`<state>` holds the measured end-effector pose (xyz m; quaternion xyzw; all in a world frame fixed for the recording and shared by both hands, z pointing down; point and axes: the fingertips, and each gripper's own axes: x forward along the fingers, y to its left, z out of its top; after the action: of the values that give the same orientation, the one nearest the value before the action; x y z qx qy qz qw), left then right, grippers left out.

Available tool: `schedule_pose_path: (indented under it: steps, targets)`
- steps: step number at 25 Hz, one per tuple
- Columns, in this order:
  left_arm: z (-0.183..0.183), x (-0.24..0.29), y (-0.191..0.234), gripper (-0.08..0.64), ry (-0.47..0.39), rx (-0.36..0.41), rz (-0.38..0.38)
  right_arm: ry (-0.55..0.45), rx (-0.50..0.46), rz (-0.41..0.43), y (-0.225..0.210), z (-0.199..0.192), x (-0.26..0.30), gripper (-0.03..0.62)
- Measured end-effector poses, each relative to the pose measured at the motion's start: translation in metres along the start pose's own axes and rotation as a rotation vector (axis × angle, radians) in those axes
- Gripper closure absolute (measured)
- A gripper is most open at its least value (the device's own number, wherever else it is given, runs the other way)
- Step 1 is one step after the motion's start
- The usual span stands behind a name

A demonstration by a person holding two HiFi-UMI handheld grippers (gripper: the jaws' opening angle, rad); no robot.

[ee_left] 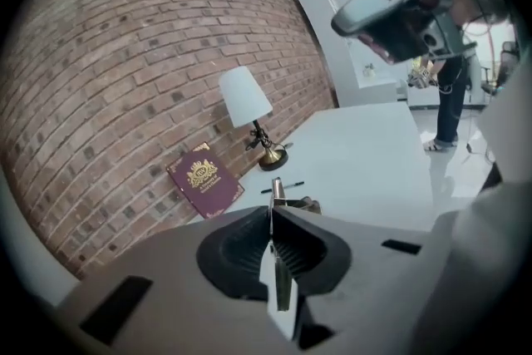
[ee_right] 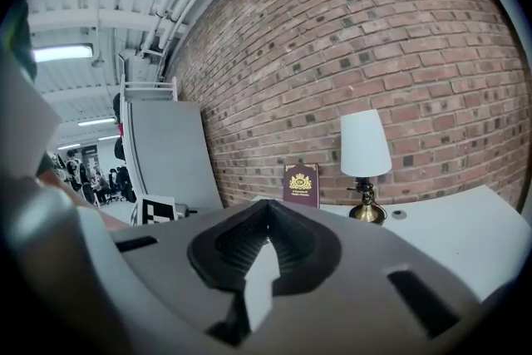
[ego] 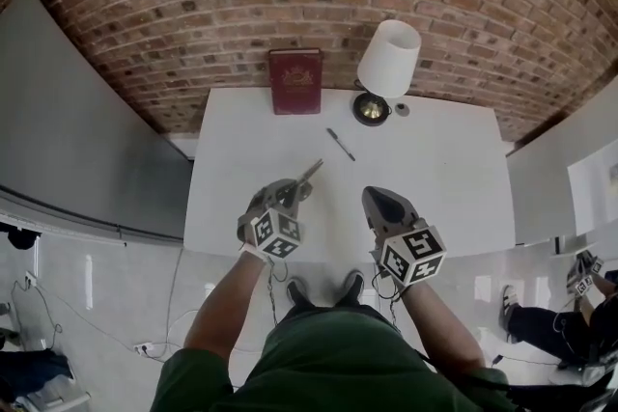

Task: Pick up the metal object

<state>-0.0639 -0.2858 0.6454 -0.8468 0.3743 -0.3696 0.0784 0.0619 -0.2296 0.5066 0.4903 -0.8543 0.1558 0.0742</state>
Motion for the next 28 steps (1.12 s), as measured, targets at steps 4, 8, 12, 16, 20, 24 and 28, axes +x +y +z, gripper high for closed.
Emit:
schedule_pose_path:
  steps: [4,8,12,16,20,24,28]
  targets:
    - [0.038,-0.029,0.018,0.546,-0.138,-0.094,0.018,-0.017,0.004,0.023,0.007,0.007,0.010,0.589]
    - [0.075,-0.056,0.034,0.546,-0.238,-0.137,0.059,-0.041,0.012,0.045,0.009,0.018,0.013,0.589]
    - [0.112,-0.083,0.049,0.546,-0.327,-0.175,0.107,-0.070,0.019,0.062,0.007,0.034,0.014,0.589]
    - [0.138,-0.107,0.063,0.546,-0.418,-0.247,0.150,-0.106,0.025,0.086,0.009,0.053,0.014,0.589]
    - [0.152,-0.130,0.079,0.546,-0.480,-0.345,0.186,-0.147,0.031,0.117,0.013,0.075,0.010,0.589]
    - [0.164,-0.146,0.085,0.546,-0.506,-0.389,0.210,-0.190,0.042,0.145,0.016,0.096,0.007,0.589]
    - [0.176,-0.163,0.089,0.546,-0.540,-0.408,0.234,-0.220,0.043,0.177,0.024,0.110,0.003,0.589]
